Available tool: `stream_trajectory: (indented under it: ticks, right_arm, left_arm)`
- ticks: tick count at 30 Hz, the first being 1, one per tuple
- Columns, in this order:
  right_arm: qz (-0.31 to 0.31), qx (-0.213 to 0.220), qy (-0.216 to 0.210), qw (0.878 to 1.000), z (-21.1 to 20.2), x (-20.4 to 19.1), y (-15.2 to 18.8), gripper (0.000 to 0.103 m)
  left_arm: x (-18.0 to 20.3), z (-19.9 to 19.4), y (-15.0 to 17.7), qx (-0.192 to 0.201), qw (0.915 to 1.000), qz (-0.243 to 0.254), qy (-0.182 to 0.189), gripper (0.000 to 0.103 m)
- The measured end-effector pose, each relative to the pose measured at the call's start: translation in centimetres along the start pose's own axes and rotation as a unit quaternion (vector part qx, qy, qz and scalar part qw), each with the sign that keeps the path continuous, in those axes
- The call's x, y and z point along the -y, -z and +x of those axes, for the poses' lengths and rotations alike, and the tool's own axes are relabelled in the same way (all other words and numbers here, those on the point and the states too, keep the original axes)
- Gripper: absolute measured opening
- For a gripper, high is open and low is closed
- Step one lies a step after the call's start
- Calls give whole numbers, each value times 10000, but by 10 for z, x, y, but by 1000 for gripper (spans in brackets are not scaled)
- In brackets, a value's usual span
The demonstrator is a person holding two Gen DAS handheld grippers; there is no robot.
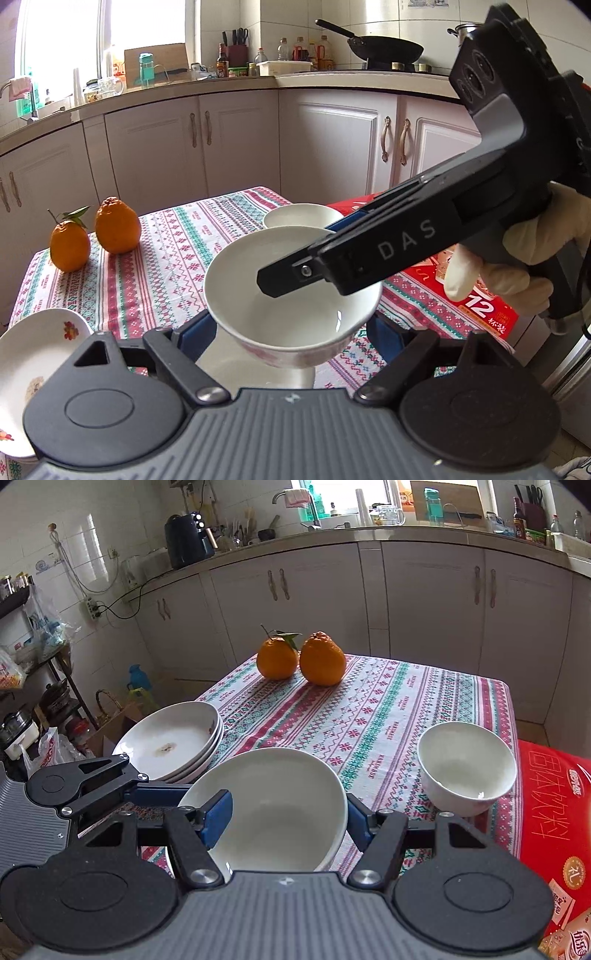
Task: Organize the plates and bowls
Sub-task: 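Grip another white bowl with the left tool while the right tool grips its rim, carry toward the plates, then lower the bowl onto the table and open both tools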
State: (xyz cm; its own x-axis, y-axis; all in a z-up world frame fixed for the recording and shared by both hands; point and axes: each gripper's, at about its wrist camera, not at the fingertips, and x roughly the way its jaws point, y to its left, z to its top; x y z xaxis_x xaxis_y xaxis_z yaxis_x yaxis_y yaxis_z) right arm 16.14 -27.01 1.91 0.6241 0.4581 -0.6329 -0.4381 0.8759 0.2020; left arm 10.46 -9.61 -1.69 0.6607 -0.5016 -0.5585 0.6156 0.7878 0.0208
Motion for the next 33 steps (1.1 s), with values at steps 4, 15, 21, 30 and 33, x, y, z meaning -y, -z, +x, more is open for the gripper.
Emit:
stream_trajectory:
  ticks: [4, 15, 21, 30, 33]
  right_arm:
    - [-46, -35, -79, 10000, 11, -13, -3, 70]
    - [-74, -303, -109, 9995, 38, -29, 1, 70]
    - [-78, -398, -96, 9991, 44, -30, 5, 70]
    - [-176, -431, -46, 9989, 49, -33, 8, 72]
    - [-214, -439, -28, 9988, 51, -34, 9, 72]
  left_arm:
    - [-11, -9, 5, 28, 9999, -44, -102, 88]
    - [-28, -6, 23, -179, 9995, -219, -135, 88]
    - [-29, -2, 28, -281, 9992, -261, -101, 88]
    - [-30, -2, 30, -355, 9990, -272, -89, 88]
    - [-31, -1, 30, -385, 9988, -274, -90, 88]
